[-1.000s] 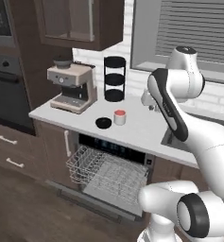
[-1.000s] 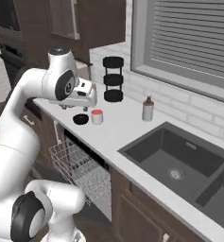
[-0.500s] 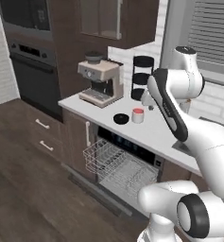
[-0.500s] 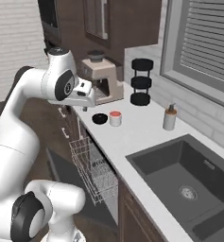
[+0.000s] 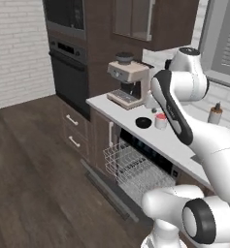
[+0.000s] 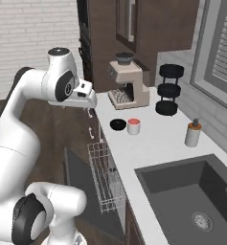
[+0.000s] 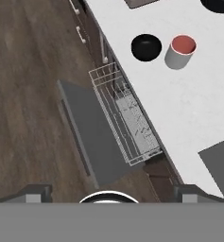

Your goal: Pick up the cup and bowl from the counter, place them in the dishwasher, and close the dishwasher door.

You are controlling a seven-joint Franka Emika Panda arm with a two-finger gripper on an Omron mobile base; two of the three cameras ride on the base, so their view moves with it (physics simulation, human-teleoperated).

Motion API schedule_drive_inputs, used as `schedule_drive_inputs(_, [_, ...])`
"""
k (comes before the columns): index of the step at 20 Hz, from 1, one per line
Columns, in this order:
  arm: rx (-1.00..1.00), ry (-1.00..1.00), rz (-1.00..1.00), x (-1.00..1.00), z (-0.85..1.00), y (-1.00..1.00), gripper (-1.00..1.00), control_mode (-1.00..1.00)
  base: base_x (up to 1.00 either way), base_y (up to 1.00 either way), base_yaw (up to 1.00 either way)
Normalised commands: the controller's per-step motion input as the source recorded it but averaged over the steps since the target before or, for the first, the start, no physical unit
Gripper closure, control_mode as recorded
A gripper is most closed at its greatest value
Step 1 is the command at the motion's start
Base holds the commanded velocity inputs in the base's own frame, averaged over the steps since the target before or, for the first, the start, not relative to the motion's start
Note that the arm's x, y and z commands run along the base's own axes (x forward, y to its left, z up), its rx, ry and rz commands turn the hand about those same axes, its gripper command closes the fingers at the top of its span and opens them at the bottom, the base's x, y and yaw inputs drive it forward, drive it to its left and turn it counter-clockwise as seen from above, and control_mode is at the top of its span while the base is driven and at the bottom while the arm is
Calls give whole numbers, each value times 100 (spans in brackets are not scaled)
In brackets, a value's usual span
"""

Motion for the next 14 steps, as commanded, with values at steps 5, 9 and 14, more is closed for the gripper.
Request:
schedule_drive_inputs(5, [0,0,0,0,0,0,-100,100,0,-41,21])
schedule_drive_inputs(9, [0,0,0,0,0,0,-100,100,0,-42,10])
schedule_drive_inputs(14, [0,0,0,0,0,0,-100,100,0,-48,5])
